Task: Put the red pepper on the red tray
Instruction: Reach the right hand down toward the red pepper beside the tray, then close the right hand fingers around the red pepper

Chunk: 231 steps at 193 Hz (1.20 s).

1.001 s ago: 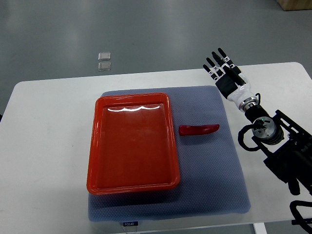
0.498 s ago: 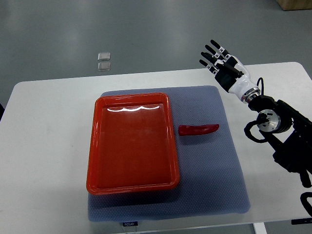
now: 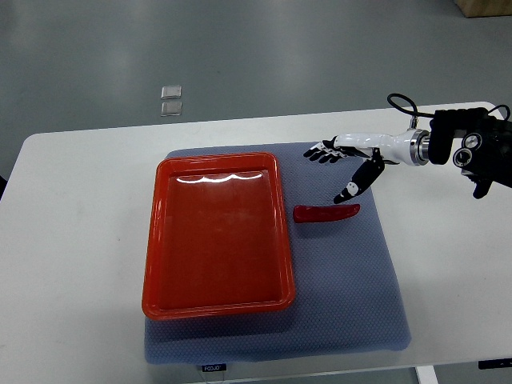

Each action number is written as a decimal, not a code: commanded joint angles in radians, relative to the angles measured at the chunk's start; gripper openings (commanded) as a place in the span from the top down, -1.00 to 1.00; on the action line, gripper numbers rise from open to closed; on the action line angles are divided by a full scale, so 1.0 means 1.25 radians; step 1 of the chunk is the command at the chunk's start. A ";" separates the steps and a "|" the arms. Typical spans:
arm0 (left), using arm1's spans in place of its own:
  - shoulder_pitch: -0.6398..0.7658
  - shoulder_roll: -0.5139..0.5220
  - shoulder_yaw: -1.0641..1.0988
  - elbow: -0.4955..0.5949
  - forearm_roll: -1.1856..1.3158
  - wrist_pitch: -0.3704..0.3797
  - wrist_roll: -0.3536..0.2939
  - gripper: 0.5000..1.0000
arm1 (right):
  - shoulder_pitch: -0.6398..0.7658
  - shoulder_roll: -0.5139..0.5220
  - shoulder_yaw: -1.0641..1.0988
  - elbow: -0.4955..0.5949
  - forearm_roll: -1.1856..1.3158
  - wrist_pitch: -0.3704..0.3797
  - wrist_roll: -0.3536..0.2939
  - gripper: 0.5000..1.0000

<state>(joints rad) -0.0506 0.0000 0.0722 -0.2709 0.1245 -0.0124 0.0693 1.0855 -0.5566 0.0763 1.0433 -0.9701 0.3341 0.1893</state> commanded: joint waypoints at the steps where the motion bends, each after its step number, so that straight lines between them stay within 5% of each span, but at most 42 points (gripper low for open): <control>1: 0.000 0.000 0.000 0.002 0.000 0.000 0.000 -1.00 | -0.002 0.000 -0.010 0.013 -0.008 -0.006 -0.013 -0.69; 171: 0.000 0.000 -0.001 0.004 0.000 0.001 0.001 -1.00 | -0.060 0.061 -0.043 0.028 -0.036 -0.120 -0.027 -0.64; 208: 0.000 0.000 -0.001 0.004 0.000 0.001 0.001 -1.00 | -0.066 0.059 -0.046 0.028 -0.049 -0.141 -0.024 -0.12; 231: 0.001 0.000 -0.003 0.004 0.000 0.000 0.001 -1.00 | -0.073 0.058 -0.054 0.027 -0.082 -0.153 -0.021 0.64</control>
<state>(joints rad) -0.0506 0.0000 0.0702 -0.2654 0.1240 -0.0118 0.0706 0.9999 -0.4831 0.0174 1.0780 -1.0446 0.1534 0.1609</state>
